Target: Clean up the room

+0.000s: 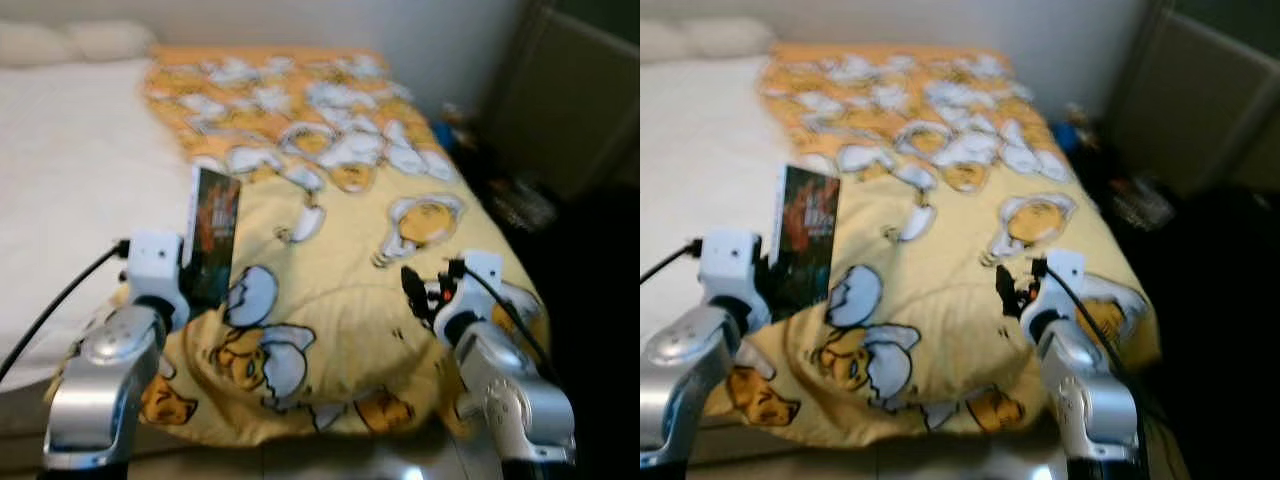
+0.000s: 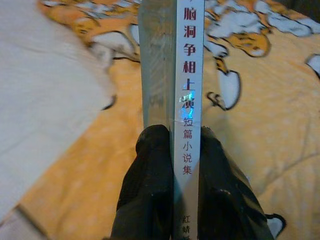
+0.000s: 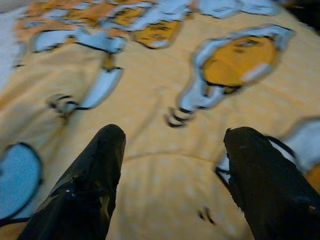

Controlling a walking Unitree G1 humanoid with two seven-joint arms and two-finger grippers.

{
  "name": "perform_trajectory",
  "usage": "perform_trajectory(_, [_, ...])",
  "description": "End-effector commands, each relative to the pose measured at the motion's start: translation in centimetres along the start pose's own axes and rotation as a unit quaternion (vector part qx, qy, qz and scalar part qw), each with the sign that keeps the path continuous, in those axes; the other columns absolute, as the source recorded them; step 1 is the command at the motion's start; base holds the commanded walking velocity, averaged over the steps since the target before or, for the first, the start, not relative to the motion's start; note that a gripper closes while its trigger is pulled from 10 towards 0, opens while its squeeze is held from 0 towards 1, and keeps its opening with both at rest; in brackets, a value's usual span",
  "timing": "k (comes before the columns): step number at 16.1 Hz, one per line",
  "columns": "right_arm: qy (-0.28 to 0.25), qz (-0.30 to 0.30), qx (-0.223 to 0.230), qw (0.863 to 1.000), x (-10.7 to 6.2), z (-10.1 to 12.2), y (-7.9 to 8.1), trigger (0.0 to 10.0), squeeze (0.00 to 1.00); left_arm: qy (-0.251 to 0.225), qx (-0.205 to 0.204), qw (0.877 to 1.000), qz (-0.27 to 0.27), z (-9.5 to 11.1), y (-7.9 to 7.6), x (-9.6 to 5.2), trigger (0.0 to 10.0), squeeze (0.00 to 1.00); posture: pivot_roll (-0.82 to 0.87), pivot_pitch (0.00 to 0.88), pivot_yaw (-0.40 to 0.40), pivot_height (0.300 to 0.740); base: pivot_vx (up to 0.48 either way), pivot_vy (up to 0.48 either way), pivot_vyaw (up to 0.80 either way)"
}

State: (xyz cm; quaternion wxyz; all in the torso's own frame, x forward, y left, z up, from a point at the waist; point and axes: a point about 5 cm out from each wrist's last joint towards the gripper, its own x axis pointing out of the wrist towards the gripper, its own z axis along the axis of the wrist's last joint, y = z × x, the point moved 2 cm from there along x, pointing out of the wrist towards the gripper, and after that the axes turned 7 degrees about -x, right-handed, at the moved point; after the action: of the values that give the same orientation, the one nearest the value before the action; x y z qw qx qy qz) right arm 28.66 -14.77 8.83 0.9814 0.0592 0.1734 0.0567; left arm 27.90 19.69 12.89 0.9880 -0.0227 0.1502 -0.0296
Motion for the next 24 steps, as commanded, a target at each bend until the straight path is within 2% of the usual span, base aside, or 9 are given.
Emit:
perform_trajectory(1, [-0.002, -0.007, 0.006, 1.000, -0.1, 0.1, -0.5, 10.0, 0.00, -0.015, -0.001, 1.000, -0.026, 0.9, -1.1, 0.1, 10.0, 0.00, 0.02, 0.000, 0.006, 0.740, 0.000, 0.315, -0.77])
perform_trajectory(4, [-0.001, -0.003, 0.006, 1.000, -0.2, 0.0, -0.4, 10.0, 0.00, -0.019, 0.004, 0.999, -0.033, 1.1, -1.3, -0.1, 10.0, 0.00, 0.02, 0.000, 0.004, 0.740, 0.000, 0.365, -0.78])
perform_trajectory(7, [-0.002, 0.002, -0.002, 1.000, -0.2, -0.1, -0.3, 10.0, 0.00, -0.028, 0.025, 0.999, -0.029, 1.3, -1.0, -0.1, 10.0, 0.00, 0.02, 0.000, 0.004, 0.740, 0.000, 0.399, -0.74])
perform_trajectory(10, [-0.022, 0.027, -0.041, 0.999, -0.3, 0.4, 0.4, 10.0, 0.00, -0.035, 0.027, 0.999, -0.023, 1.5, -0.8, -0.1, 10.0, 0.00, 0.02, 0.000, -0.003, 0.740, 0.000, 0.419, 0.00])
perform_trajectory(13, [-0.024, 0.047, -0.107, 0.993, -0.4, 0.4, 0.8, 10.0, 0.00, -0.038, 0.028, 0.999, -0.021, 1.6, -0.7, -0.1, 10.0, 0.00, 0.03, 0.000, -0.005, 0.740, 0.000, 0.420, 0.00])
perform_trajectory(15, [-0.027, 0.065, -0.107, 0.992, -0.5, 0.3, 1.1, 10.0, 0.00, -0.039, 0.030, 0.999, -0.022, 1.7, -0.7, 0.0, 10.0, 0.00, 0.03, 0.000, -0.005, 0.740, 0.000, 0.418, 0.00])
perform_trajectory(19, [-0.030, 0.092, -0.116, 0.989, -0.6, 0.2, 1.9, 10.0, 0.00, -0.038, 0.032, 0.999, -0.023, 1.7, -0.8, 0.0, 10.0, 0.00, 0.04, 0.000, -0.004, 0.740, 0.000, 0.417, 0.80])
perform_trajectory(22, [-0.029, 0.081, -0.115, 0.990, -0.5, 0.2, 1.4, 10.0, 0.00, -0.038, 0.033, 0.998, -0.023, 1.8, -0.8, 0.1, 10.0, 0.00, 0.04, 0.000, -0.002, 0.740, 0.000, 0.416, 0.80])
perform_trajectory(24, [-0.029, 0.060, -0.093, 0.993, -0.4, 0.3, 0.8, 10.0, 0.00, -0.038, 0.035, 0.998, -0.024, 1.8, -0.8, 0.1, 10.0, 0.00, 0.04, 0.000, -0.003, 0.740, 0.000, 0.416, 0.00])
